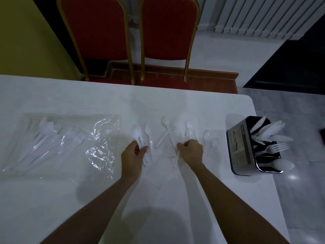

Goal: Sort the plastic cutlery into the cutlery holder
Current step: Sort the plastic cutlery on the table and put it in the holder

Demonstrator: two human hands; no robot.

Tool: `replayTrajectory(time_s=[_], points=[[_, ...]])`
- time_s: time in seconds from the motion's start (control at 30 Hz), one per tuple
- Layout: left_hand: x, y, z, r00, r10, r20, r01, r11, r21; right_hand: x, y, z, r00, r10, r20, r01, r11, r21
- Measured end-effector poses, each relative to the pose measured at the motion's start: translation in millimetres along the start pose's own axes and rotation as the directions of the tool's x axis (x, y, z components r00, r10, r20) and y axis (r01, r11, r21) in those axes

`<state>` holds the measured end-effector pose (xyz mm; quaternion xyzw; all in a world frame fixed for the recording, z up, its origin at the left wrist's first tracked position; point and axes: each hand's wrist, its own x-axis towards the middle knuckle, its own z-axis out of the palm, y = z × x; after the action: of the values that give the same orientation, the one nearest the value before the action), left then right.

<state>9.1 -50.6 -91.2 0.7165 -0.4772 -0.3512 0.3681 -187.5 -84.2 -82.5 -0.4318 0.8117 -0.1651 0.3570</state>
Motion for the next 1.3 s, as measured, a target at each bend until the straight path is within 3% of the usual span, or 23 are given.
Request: replayTrajectory(time_s=[0.13,0.23,0.5,0.7,0.87,1.07,1.3], points=[[6,-10,-7,0.978,-0.129,-0.165,0.135,0.990,0.028,10,-19,5,0.999,0.026,-0.048,-0.018,0.988,0.156],[10,-14,-10,0.967,-0.222,-0.129,0.229,0.973,0.042,18,-32,15,0.998,0.040,-0.039,-0.031,0.977,0.209],[21,-11,0,0.957,-0.288,-0.040,0.291,0.951,0.100,20,-43,26,0.996,0.076,-0.045,-0.063,0.966,0.249],[28,1,3,0.952,-0.307,0.004,0.297,0.921,0.253,26,-44,38,0.999,0.019,-0.043,-0.012,0.990,0.142],[29,-1,-2,0.948,-0.313,0.064,0.286,0.921,0.264,25,-49,35,0.999,0.004,-0.034,-0.003,1.000,0.031],[25,5,-16,0.949,-0.300,0.100,0.282,0.946,0.162,7,-46,20,0.999,-0.004,-0.045,0.012,0.983,0.181],[24,62,-21,0.982,-0.106,0.155,0.085,0.987,0.139,-27,-37,-53,0.992,-0.114,-0.051,0.124,0.936,0.329]])
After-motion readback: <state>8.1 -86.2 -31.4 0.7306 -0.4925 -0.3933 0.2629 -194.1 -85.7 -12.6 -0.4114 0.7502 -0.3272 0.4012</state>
